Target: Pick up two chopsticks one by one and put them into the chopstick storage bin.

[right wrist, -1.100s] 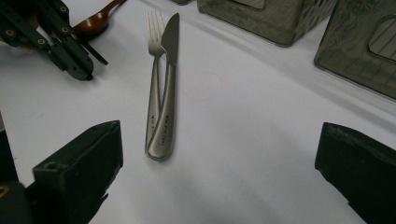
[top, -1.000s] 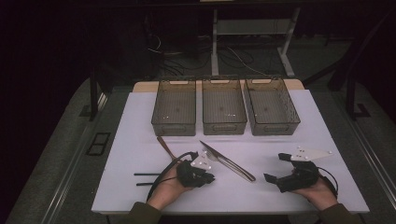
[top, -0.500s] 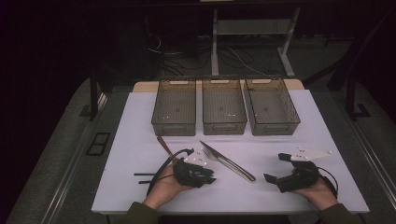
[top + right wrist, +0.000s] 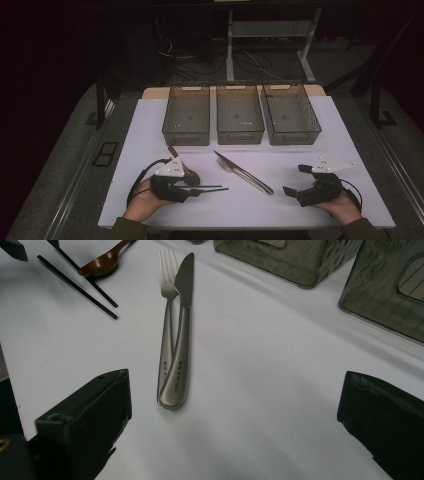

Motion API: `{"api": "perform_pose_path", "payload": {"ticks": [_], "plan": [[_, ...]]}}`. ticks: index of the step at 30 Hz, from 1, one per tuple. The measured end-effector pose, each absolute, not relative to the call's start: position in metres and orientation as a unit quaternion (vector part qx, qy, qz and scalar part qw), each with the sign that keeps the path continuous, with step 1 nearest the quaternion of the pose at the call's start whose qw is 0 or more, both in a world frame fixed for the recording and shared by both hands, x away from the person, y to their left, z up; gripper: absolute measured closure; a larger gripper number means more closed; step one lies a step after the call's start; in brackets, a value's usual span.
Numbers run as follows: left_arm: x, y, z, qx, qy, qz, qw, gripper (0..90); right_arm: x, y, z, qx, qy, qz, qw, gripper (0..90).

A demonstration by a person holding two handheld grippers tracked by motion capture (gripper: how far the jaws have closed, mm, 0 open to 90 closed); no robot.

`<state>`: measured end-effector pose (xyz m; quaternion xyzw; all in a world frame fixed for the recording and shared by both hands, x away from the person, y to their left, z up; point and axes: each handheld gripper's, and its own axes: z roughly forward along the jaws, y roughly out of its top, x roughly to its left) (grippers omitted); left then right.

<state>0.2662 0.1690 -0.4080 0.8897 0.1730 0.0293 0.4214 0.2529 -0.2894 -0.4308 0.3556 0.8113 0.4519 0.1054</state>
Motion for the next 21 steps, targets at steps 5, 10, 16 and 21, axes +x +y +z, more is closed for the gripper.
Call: {"api": "perform_pose_path", "payload": {"ticks": [5, 10, 16, 21], "plan": [[0.259, 0.202, -0.413, 0.885, 0.2, 0.042, 0.419, 60.2, 0.253, -0.289, -0.431, 0.356, 0.812, 0.451, 0.105, 1.2], [0.257, 0.224, -0.423, 0.883, 0.214, 0.048, 0.415, 65.2, 0.253, -0.289, -0.431, 0.356, 0.812, 0.45, 0.105, 1.2], [0.26, 0.234, -0.436, 0.89, 0.212, 0.04, 0.402, 70.1, 0.253, -0.289, -0.431, 0.356, 0.812, 0.45, 0.105, 1.2], [0.262, 0.237, -0.438, 0.892, 0.212, 0.041, 0.398, 74.0, 0.252, -0.289, -0.431, 0.356, 0.812, 0.451, 0.104, 1.2]]}}
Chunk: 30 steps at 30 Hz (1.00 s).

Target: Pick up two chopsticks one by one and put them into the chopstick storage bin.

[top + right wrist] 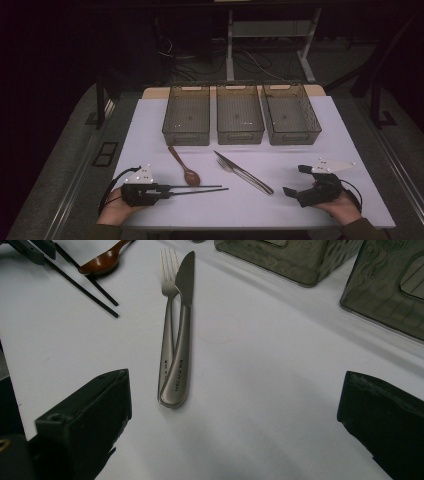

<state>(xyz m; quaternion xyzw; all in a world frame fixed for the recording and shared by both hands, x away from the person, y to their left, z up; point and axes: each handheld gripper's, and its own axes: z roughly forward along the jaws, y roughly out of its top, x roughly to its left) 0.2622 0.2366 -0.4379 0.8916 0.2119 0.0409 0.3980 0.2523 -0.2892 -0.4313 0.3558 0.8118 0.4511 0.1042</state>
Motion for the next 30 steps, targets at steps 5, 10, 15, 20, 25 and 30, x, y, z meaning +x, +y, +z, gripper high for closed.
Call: {"api": "perform_pose_path", "payload": {"ticks": [5, 10, 15, 20, 25, 30], "plan": [[0.2636, 0.2366, -0.44, 0.897, 0.211, 0.041, 0.387, 76.7, 0.2527, -0.2888, -0.4314, 0.356, 0.812, 0.45, 0.105, 1.2], [0.2656, 0.2367, -0.4437, 0.903, 0.21, 0.04, 0.372, 78.6, 0.2523, -0.2893, -0.4312, 0.356, 0.812, 0.451, 0.105, 1.2], [0.2649, 0.2347, -0.4428, 0.908, 0.203, 0.044, 0.364, 80.3, 0.2524, -0.2889, -0.4313, 0.355, 0.812, 0.45, 0.105, 1.2], [0.2649, 0.2321, -0.441, 0.915, 0.186, 0.043, 0.354, 81.5, 0.2525, -0.2887, -0.4314, 0.355, 0.812, 0.45, 0.105, 1.2], [0.2643, 0.2312, -0.4408, 0.919, 0.172, 0.031, 0.354, 83.0, 0.2525, -0.2887, -0.4314, 0.355, 0.812, 0.45, 0.104, 1.2], [0.2645, 0.2293, -0.4407, 0.922, 0.157, 0.02, 0.353, 84.3, 0.2527, -0.2883, -0.4316, 0.355, 0.813, 0.45, 0.103, 1.2]]}}
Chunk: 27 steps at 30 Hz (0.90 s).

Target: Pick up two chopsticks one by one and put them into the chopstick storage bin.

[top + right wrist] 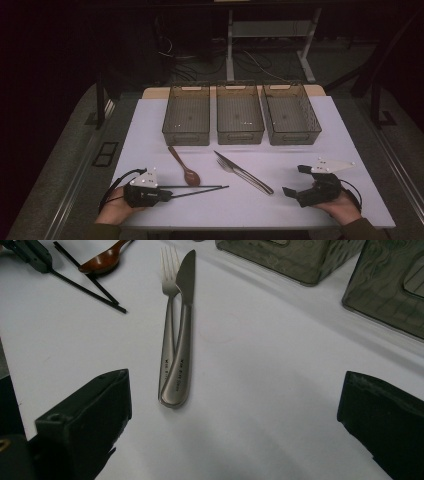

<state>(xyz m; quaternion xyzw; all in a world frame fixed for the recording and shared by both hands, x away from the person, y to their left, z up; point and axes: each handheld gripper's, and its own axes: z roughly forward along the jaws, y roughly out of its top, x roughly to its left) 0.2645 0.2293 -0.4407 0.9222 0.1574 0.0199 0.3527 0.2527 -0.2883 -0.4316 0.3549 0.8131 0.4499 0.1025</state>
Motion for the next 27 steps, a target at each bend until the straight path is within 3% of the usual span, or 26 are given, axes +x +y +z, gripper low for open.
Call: {"api": "perform_pose_path", "payload": {"ticks": [12, 27], "plan": [[0.262, 0.226, -0.439, 0.926, 0.142, 0.018, 0.349, 85.4, 0.252, -0.287, -0.432, 0.353, 0.812, 0.453, 0.106, 1.2], [0.259, 0.224, -0.425, 0.91, 0.145, 0.013, 0.389, 85.4, 0.255, -0.277, -0.443, 0.355, 0.814, 0.448, 0.106, 1.2]]}}
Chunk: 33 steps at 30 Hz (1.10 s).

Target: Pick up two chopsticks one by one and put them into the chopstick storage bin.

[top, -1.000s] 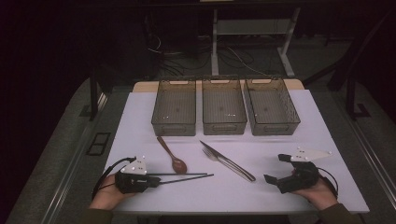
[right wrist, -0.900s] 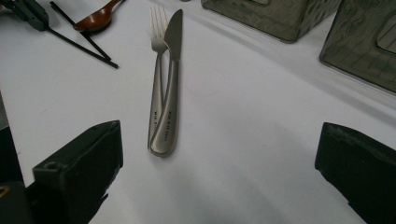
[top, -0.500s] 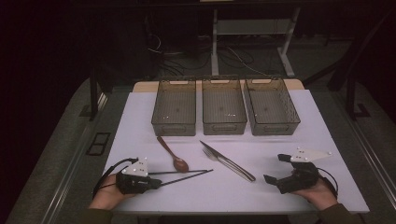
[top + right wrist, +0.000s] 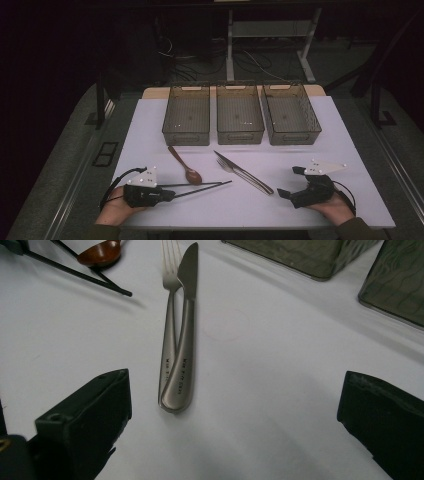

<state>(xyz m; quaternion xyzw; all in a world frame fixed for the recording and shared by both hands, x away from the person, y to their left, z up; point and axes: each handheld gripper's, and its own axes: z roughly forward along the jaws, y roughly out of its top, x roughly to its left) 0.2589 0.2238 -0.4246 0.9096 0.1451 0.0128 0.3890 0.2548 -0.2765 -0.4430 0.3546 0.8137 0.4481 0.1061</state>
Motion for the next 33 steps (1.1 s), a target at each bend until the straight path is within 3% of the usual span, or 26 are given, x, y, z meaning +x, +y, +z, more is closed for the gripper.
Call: {"api": "perform_pose_path", "payload": {"ticks": [33], "plan": [[0.263, 0.196, -0.395, 0.871, 0.23, 0.057, 0.43, 85.4, 0.255, -0.282, -0.441, 0.363, 0.806, 0.456, 0.106, 1.2]]}}
